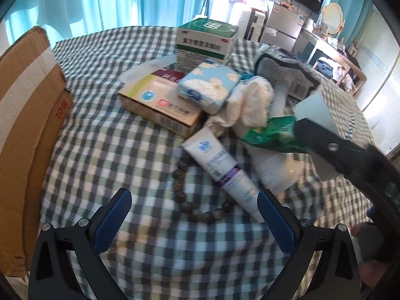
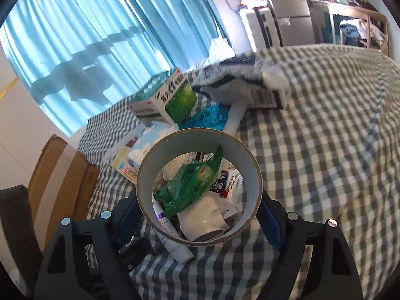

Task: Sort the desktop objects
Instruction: 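Grasp the brown tape roll by its rim with the right tool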

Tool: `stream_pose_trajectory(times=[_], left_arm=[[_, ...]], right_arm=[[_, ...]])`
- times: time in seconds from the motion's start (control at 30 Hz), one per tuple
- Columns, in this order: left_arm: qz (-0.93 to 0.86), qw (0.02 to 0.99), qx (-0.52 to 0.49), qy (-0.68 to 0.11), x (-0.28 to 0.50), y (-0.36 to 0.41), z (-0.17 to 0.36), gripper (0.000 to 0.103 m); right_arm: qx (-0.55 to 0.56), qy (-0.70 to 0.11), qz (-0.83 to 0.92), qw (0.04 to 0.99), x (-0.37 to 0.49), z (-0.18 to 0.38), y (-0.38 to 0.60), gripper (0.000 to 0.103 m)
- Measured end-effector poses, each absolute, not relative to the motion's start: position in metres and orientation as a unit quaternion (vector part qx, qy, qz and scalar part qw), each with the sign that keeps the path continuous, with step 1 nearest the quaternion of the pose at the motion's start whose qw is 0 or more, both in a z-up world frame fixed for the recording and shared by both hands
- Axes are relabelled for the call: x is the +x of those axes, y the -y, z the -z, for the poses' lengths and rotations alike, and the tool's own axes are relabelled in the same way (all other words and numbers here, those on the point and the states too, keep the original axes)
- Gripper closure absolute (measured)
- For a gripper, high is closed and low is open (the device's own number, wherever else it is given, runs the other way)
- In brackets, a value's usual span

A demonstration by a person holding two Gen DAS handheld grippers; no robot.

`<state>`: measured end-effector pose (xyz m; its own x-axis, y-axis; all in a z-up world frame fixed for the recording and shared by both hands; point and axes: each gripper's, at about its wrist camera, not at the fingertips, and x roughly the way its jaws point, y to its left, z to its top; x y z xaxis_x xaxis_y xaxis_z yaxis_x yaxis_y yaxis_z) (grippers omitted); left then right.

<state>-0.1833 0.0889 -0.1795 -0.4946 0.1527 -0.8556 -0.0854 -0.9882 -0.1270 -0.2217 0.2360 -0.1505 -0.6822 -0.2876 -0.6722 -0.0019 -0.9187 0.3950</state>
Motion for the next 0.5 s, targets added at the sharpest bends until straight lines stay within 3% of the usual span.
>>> stream_pose_trajectory(times=[0.23,0.3,0.33,0.37,0.43,0.5], left_arm=[[-0.867,0.071,-0.490,0.056,-0.194,-0.107,0.183,0.000],[-0.862,0.062,-0.501,0.046,-0.202,-0.114,0.192,0.008],[-0.859,0.061,-0.507,0.043,-0.206,-0.115,0.196,0.023],[-0.856,0.061,-0.512,0.041,-0.208,-0.116,0.199,0.045],[-0.844,0.082,-0.529,0.032,-0.212,-0.120,0.207,0.069],[-0.845,0.096,-0.527,0.018,-0.211,-0.122,0.209,0.078]], right_arm=[[0.364,0.189,0.911,0.046,-0.192,0.127,-0.269,0.021],[0.364,0.191,0.911,0.039,-0.189,0.124,-0.276,0.021],[0.362,0.192,0.911,0.035,-0.187,0.124,-0.279,0.021],[0.360,0.192,0.912,0.033,-0.187,0.123,-0.280,0.021],[0.359,0.190,0.913,0.031,-0.185,0.123,-0.284,0.021],[0.357,0.192,0.914,0.029,-0.185,0.123,-0.286,0.021]])
